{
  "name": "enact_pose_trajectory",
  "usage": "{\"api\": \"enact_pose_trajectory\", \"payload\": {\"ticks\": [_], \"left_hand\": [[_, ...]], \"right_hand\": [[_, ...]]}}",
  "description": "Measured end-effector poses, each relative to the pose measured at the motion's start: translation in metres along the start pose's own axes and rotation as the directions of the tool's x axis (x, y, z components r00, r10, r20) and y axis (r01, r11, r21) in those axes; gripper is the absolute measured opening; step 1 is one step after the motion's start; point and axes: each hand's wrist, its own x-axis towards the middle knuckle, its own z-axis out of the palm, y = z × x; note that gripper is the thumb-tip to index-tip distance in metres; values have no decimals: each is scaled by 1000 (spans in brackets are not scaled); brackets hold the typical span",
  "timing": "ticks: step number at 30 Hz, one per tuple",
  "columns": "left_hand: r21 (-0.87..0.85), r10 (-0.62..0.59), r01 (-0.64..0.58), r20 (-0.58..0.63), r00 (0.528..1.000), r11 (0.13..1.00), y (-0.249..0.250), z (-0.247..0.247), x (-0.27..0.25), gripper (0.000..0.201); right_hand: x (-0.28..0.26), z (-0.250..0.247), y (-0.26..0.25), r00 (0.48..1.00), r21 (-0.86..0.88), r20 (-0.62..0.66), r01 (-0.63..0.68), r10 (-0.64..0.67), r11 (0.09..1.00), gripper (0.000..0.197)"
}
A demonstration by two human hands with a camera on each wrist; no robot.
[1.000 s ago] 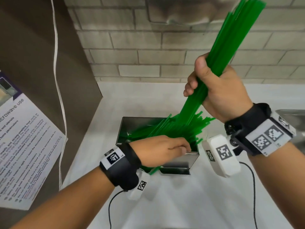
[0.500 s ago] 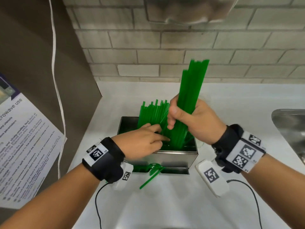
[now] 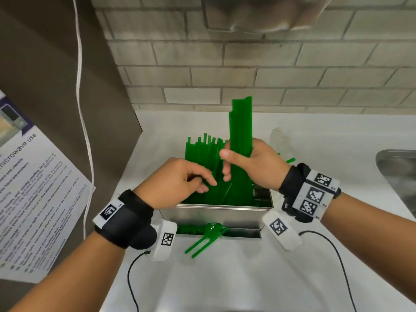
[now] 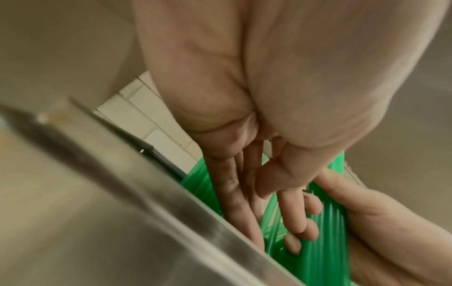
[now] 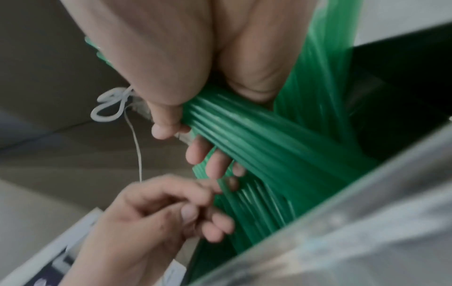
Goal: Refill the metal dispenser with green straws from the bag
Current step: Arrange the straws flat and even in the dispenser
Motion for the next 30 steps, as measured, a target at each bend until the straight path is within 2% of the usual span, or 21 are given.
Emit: {"api": "enact_pose_trajectory", "payload": {"ticks": [1,3,5,8,11,14,17,21,23,27,29,30], "left_hand": [[11,41,-40,-37,998,999,1,0,-4,33],[143,137,-127,-65,988,982,5,5,-14,29],[212,163,-158,-4,987,964,9,12,-28,28],[197,106,-136,154,982,971,15,23,-49,27],[330,23,-120,283,959,937,11,44,-60,25],[330,-102,-60,452,886,942,-7,73,-61,34],[313,-150,-39,555,818,949,-34,96,-60,51],[322,-168,-28,565,808,946,-50,109,-62,75],[345,-183,-27,560,808,938,-49,109,-64,82],[387,-216,-15,546,810,922,-41,102,-68,81],[387,-210,-20,541,814,922,-36,102,-69,79],[389,-212,-17,538,816,921,-35,102,-69,79]], "right_hand": [[1,-3,-1,999,33,-37,-11,12,999,21],[0,-9,-4,994,77,-108,-18,26,997,21],[-1,-12,-10,988,117,-153,3,15,993,19],[-2,-20,-25,980,226,-200,63,-17,972,16],[-1,-24,-43,973,291,-221,131,-67,948,17],[5,-15,-54,969,392,-223,188,-105,901,17],[12,13,-54,982,447,-145,173,-120,878,15],[12,50,-32,996,187,71,37,-51,982,14],[13,55,-25,993,70,115,-14,6,997,22],[19,46,-27,991,-20,127,-45,47,999,22],[18,45,-23,969,-94,214,-109,127,990,15],[15,46,-19,949,-206,261,-126,179,970,13]]}}
